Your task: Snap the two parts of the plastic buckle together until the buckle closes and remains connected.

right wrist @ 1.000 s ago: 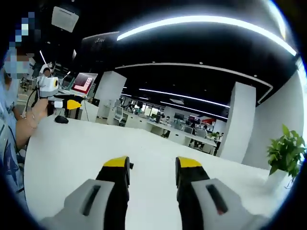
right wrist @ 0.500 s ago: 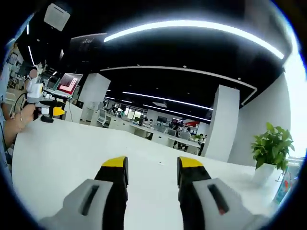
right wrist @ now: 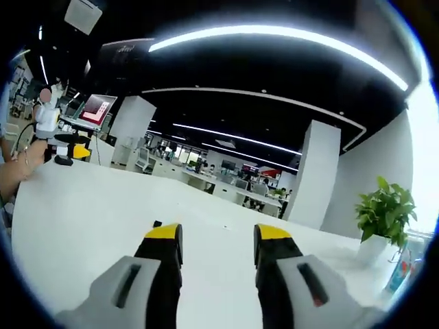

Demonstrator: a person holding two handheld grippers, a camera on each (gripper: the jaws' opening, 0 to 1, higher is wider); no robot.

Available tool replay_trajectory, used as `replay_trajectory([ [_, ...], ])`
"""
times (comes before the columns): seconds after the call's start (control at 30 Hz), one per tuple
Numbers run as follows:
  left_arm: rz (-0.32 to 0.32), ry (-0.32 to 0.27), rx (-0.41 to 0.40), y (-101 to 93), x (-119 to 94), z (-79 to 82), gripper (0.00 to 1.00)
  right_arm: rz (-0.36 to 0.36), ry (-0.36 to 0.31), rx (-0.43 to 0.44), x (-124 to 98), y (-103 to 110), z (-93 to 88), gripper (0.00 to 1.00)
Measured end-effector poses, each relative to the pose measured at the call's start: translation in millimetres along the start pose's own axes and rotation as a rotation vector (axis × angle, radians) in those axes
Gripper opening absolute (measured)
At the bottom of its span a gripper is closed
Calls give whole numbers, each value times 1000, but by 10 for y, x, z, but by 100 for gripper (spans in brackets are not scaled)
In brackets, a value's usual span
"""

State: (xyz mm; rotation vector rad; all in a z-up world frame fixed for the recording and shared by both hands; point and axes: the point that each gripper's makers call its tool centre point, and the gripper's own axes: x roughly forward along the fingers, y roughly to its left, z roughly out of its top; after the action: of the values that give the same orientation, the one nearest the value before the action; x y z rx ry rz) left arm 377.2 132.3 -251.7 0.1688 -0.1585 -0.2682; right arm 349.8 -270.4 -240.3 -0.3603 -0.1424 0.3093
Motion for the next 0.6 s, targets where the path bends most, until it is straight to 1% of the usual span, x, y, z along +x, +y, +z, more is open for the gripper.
replay_trajectory([
  [0.17,0,17,3,-13,14,-37,63,9,36,11,28,14,-87,43],
  [0.33,-8,49,3,-44,40,-104,63,22,61,30,39,43,-149,43],
  [0.5,-9,59,4,-50,28,-126,63,31,95,28,35,62,-219,43],
  [0.6,-11,63,-1,-50,21,-132,62,40,98,30,33,82,-223,43],
])
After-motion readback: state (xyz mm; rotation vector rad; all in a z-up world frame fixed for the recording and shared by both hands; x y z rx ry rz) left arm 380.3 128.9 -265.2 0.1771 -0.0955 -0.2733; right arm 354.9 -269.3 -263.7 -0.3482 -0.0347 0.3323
